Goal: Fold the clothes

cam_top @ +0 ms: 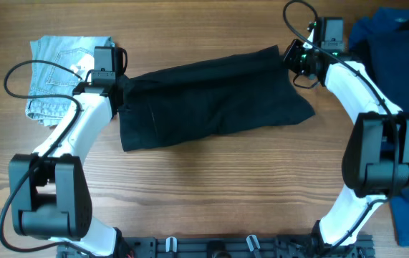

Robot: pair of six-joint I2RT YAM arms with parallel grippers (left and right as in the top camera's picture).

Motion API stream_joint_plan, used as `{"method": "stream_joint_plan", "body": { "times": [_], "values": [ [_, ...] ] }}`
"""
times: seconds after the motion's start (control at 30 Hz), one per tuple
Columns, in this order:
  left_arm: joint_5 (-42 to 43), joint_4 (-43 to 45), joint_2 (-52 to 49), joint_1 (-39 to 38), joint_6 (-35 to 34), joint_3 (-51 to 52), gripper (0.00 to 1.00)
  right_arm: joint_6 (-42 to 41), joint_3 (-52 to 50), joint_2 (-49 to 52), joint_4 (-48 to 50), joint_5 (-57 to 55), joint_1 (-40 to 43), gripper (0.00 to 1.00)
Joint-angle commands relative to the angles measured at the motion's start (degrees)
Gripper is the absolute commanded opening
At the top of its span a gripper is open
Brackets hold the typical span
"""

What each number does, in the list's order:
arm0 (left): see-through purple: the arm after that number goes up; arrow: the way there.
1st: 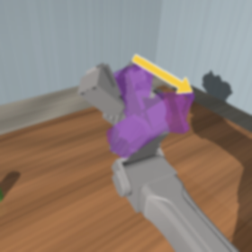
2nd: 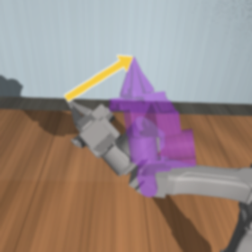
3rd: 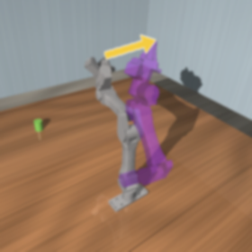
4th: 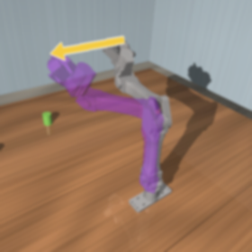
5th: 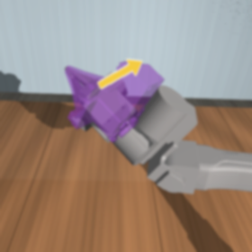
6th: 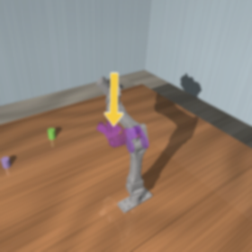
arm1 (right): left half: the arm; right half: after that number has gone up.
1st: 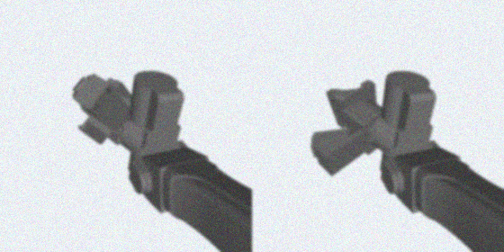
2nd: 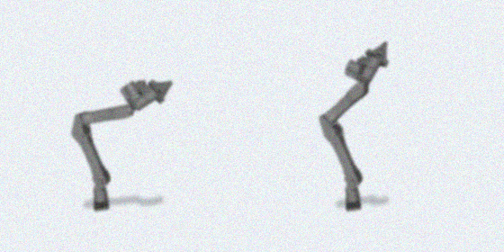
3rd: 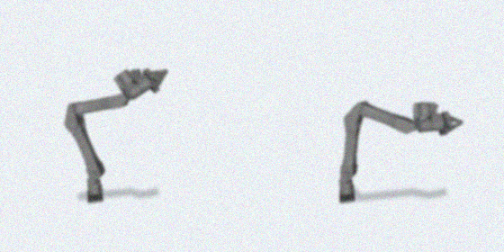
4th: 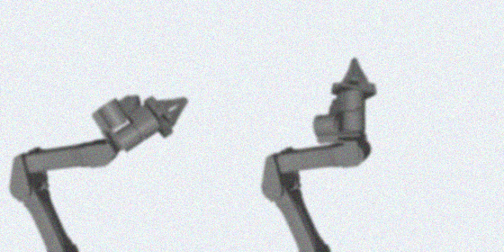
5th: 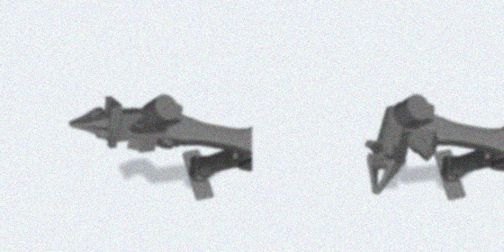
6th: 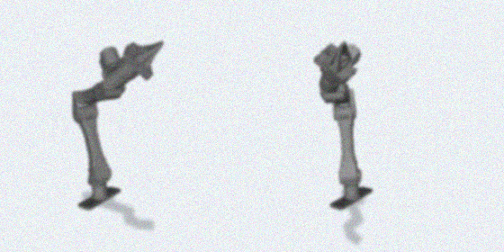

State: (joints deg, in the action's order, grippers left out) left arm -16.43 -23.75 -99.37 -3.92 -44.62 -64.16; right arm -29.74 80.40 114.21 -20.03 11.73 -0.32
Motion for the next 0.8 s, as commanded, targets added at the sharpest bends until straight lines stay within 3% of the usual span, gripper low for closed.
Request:
{"method": "stream_joint_plan", "body": {
  "times": [0.0,0.73,0.77],
  "values": [
    [-6.16,0.74,-1.2,2.82,0.72,-0.76,0.04,-0.28,1.22,1.86,2.21,-7.5,1.44,0.04],
    [-5.09,5.2,-6.99,2.82,0.72,-0.72,0.04,-3.41,0.59,5.62,12.24,-9.99,-1.77,0.04],
    [-5.09,5.25,-7.06,2.82,0.72,-0.72,0.06,-3.43,0.59,5.62,12.26,-10.64,-1.77,0.12]
  ]
}}
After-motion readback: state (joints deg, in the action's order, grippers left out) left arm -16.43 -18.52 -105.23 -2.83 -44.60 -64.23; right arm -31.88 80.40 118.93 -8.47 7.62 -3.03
